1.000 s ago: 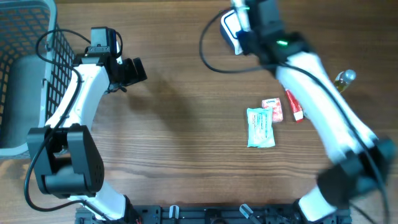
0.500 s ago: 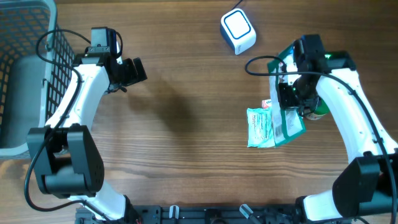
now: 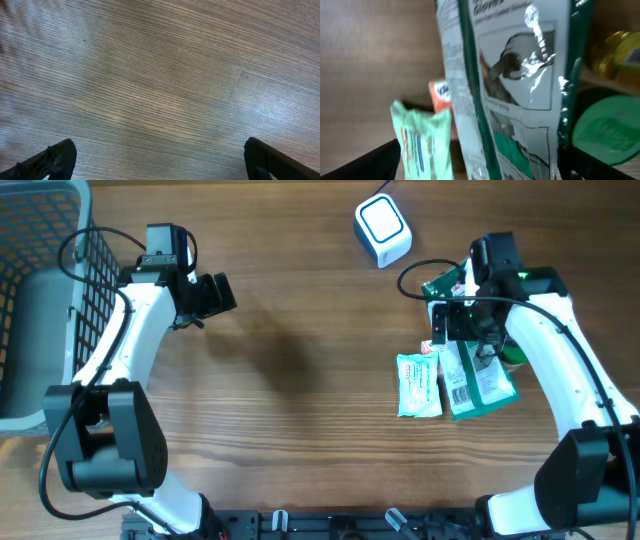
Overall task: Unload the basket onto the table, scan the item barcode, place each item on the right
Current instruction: 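Lower the packet beside the Kleenex pack and open the right gripper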
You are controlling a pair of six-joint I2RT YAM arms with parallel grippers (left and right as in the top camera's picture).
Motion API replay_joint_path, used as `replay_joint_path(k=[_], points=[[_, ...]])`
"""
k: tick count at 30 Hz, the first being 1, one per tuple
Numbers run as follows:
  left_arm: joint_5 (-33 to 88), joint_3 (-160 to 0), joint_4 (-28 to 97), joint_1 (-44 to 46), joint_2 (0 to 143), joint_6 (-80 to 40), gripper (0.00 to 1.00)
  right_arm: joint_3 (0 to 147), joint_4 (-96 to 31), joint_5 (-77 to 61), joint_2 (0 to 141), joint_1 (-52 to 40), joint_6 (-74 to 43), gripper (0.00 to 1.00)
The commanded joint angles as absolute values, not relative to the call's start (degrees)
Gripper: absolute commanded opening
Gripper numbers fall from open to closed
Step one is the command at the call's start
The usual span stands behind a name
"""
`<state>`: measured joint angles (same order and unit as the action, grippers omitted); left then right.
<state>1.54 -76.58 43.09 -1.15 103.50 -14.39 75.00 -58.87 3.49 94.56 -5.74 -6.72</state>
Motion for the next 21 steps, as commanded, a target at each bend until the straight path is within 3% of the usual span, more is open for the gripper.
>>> replay_joint_path(k=[1,21], points=[[1.21,-76.73,42.94,-1.19,104.05,-13.72,1.00,74.59,-55.99,6.81,94.72,-5.61,-9.45,1.00],[1.21,-76.73,42.94,-1.19,104.05,-13.72,1.00,74.59,-46.57,8.99,94.72,-5.61,-9.15,1.00]])
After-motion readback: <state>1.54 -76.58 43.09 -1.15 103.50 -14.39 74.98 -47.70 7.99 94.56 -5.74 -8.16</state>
